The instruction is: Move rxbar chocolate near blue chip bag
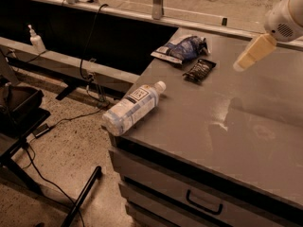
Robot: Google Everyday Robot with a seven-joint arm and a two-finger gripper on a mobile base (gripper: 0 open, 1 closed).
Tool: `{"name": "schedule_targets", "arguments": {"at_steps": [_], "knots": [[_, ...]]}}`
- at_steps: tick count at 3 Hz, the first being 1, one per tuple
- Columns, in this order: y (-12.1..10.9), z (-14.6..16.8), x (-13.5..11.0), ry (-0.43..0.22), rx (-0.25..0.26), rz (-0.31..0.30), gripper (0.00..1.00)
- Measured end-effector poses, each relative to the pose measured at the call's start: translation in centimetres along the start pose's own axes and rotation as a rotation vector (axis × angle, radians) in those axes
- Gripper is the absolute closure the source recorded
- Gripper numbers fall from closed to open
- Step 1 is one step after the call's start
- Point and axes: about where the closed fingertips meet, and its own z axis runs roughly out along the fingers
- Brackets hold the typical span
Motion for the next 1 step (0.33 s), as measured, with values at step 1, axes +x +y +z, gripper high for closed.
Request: {"name": "schedule_targets", "arguments": {"at_steps": [1], "knots": [[0.26, -0.03, 0.83, 0.028, -0.015, 0.016, 0.00]]}}
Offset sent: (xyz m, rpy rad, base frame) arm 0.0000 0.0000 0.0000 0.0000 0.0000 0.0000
